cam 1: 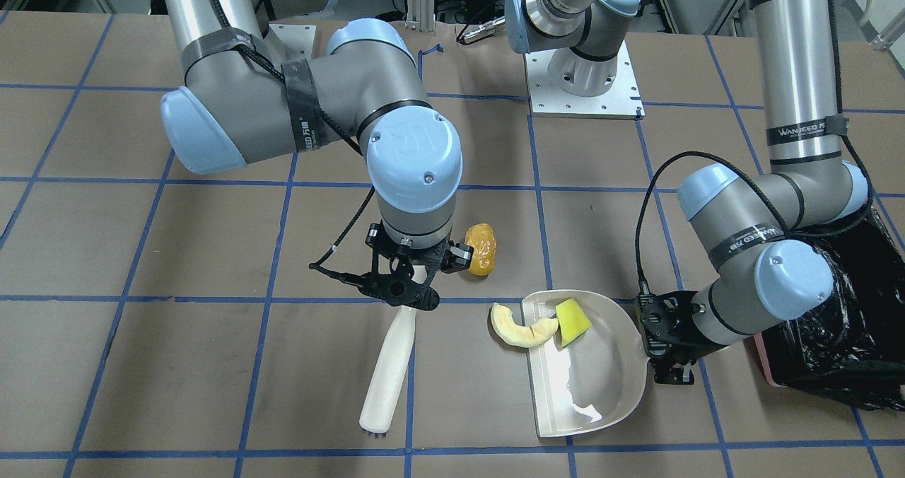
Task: Sweep and dump trash into bin
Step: 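Move the brush behind the yellow potato and sweep it toward the dustpan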
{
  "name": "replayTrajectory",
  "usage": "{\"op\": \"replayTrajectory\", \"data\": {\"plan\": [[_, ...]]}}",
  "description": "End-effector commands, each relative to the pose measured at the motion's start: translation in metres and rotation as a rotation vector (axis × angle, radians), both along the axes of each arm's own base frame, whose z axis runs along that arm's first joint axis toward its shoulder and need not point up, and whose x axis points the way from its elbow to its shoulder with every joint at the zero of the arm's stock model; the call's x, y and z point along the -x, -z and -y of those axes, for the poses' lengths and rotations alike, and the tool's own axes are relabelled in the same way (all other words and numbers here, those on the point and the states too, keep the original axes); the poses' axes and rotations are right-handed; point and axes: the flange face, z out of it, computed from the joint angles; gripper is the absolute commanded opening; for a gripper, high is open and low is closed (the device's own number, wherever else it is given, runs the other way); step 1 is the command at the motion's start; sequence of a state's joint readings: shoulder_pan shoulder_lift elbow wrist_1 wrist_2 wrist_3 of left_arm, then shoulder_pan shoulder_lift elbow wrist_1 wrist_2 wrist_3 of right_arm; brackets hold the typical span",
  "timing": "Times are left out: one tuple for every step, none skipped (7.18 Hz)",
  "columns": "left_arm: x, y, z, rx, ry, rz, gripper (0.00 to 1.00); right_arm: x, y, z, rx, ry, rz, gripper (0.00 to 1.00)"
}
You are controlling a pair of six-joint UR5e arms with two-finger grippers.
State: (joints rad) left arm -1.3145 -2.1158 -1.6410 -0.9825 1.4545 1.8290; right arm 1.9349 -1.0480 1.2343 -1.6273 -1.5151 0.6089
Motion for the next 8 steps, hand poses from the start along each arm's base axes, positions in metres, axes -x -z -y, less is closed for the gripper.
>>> {"op": "replayTrajectory", "data": {"plan": [[0.0, 0.007, -0.015, -0.024, -0.003, -0.005, 0.0, 0.017, 0.009, -0.02, -0.041, -0.008, -0.021, 0.0], [0.019, 0.005, -0.025, -0.035, 0.024, -0.001, 0.0, 0.026, 0.016, -0.044, -0.069, 0.001, -0.033, 0.0], [0.021, 0.0, -0.036, -0.037, 0.036, 0.018, 0.0, 0.036, 0.018, -0.074, -0.073, 0.005, -0.032, 0.0], [0.021, -0.003, -0.043, -0.043, 0.037, 0.034, 0.0, 0.045, 0.031, -0.102, -0.073, 0.009, -0.033, 0.0], [0.015, -0.004, -0.051, -0.049, 0.051, 0.047, 0.0, 0.043, 0.051, -0.121, -0.056, 0.049, -0.027, 0.0], [0.003, -0.003, -0.057, -0.053, 0.076, 0.046, 0.0, 0.024, 0.059, -0.137, -0.036, 0.07, -0.029, 0.0], [0.006, 0.007, -0.074, -0.081, 0.068, 0.036, 0.0, 0.0, 0.065, -0.155, -0.036, 0.066, -0.035, 0.0], [0.011, 0.014, -0.092, -0.066, 0.051, 0.042, 0.0, -0.014, 0.066, -0.167, -0.037, 0.092, -0.044, 0.0]]}}
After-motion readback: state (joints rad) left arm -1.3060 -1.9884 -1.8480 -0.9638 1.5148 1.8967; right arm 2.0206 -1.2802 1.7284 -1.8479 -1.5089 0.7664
